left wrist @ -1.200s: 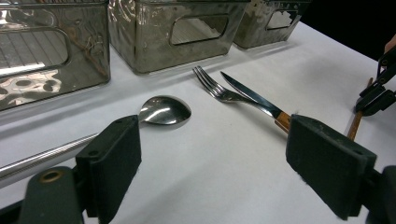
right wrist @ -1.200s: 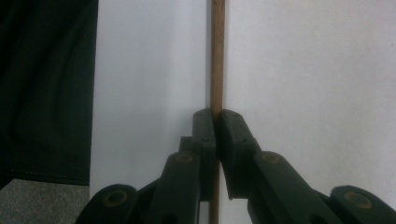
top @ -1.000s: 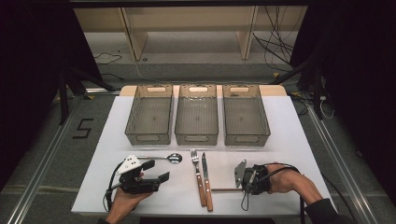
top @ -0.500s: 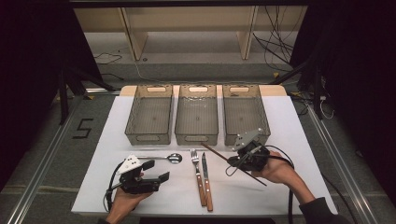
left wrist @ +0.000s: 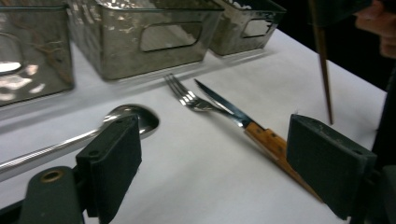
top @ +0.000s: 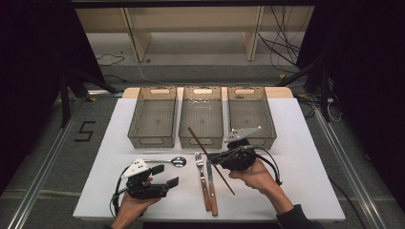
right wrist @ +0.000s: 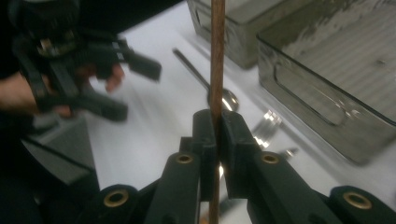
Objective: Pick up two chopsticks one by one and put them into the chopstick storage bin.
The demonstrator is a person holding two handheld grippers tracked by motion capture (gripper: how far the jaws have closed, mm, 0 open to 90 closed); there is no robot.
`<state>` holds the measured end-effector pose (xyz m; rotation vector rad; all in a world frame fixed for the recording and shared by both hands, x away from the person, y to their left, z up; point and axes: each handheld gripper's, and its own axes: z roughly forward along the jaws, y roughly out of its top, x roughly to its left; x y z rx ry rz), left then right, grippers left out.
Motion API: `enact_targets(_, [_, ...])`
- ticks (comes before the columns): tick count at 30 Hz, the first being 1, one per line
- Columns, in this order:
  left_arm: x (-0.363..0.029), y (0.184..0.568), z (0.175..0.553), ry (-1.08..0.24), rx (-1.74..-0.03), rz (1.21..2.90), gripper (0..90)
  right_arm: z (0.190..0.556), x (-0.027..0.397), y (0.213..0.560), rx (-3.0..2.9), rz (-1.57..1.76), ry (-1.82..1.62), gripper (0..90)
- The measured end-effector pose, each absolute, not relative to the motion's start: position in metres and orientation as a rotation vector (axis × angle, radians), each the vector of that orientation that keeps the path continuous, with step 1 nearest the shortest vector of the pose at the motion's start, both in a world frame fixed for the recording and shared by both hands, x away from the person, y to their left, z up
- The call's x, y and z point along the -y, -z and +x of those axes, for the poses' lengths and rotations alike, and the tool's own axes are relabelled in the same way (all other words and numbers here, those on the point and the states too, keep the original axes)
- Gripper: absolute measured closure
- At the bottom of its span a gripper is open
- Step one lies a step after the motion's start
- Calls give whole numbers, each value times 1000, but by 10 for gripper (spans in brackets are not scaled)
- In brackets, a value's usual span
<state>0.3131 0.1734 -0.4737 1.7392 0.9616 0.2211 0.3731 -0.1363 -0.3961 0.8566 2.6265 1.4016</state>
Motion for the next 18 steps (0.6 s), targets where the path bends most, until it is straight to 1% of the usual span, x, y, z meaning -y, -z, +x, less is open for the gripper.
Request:
enact_targets(5, [-157,468,315,-110,-951,1723,198,372,132,401,-2554,922,-1555,853])
enact_targets(9, [-140,460,317,-29,-936,1713,236,368,129,405,-2525,948,-1611,853])
enact_targets(12, [-126,455,321,4,-912,1731,275,365,128,409,-2504,967,-1656,853])
enact_targets(13, [-122,454,322,11,-901,1736,302,364,127,410,-2500,966,-1650,853])
enact_targets(14, [-117,452,322,19,-894,1739,302,364,127,410,-2500,966,-1650,853])
enact_targets(18, [-105,449,327,49,-888,1749,373,362,127,410,-2472,969,-1688,852])
